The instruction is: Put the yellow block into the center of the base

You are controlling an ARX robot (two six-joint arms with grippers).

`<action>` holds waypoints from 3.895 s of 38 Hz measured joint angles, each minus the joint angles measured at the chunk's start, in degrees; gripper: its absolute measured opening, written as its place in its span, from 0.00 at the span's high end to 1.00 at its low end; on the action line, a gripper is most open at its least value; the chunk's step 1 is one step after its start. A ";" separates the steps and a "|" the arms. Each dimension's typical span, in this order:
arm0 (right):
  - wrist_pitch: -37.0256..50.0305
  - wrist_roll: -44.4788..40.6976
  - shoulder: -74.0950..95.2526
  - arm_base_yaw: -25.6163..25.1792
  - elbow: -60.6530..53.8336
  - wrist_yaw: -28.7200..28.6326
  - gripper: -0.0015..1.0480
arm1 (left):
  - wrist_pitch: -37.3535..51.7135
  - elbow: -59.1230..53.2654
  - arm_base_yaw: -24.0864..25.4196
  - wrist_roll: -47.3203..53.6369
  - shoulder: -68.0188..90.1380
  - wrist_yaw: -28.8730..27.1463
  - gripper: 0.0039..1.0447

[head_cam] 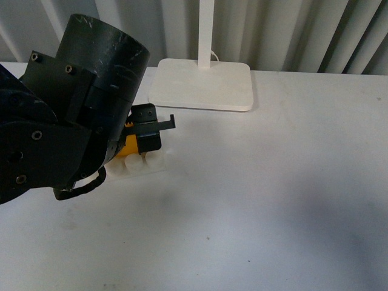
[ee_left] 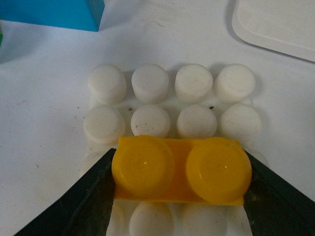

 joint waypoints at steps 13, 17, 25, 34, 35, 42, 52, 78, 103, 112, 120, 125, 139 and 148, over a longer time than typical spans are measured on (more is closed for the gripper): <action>0.00 0.00 0.00 0.00 0.00 0.00 0.09 | 2.91 -0.74 -0.79 -2.38 1.95 -1.05 0.38; 0.00 0.00 0.00 0.00 0.00 -0.02 0.09 | 4.04 -1.16 -1.05 -2.60 2.43 -1.22 0.38; 0.00 0.00 0.00 0.00 0.00 -0.02 0.09 | 5.81 -1.70 -1.49 -2.60 3.50 -1.86 0.38; 0.00 0.00 0.00 0.00 0.00 -0.02 0.09 | 6.47 -1.90 -1.90 -2.62 5.01 -2.95 0.38; 0.00 0.00 0.00 0.00 0.00 0.00 0.09 | 6.56 -1.99 -1.90 -2.62 5.09 -2.95 0.38; 0.00 0.00 0.00 0.00 0.00 -0.02 0.09 | 6.95 -2.38 -1.73 -2.49 4.92 -2.89 0.38; 0.00 0.00 0.00 0.00 0.00 -0.02 0.09 | 7.43 -2.62 -0.46 -2.40 3.32 0.55 0.30; 0.00 0.00 0.00 0.00 0.00 -0.02 0.09 | 12.57 -18.18 9.07 0.33 -23.41 6.71 0.06; 0.00 0.00 0.00 0.00 0.00 -0.02 0.09 | 33.22 -41.07 21.00 27.10 -52.28 21.84 0.85; 0.00 0.00 0.00 0.00 0.00 -0.02 0.09 | 23.93 -44.65 26.25 27.89 -65.42 27.93 0.96; 0.00 0.00 0.00 0.00 0.00 -0.02 0.09 | 13.68 -46.42 27.43 27.93 -77.79 28.41 0.96; 0.00 0.00 0.00 0.00 0.00 -0.02 0.09 | 9.55 -46.58 27.45 27.93 -82.42 28.44 0.96; 0.00 0.00 0.00 0.00 0.00 -0.02 0.09 | -4.74 -46.60 27.45 27.93 -97.70 28.44 0.96; 0.00 0.00 0.00 0.00 0.00 -0.02 0.09 | -9.97 -46.60 27.45 27.93 -103.01 28.41 0.96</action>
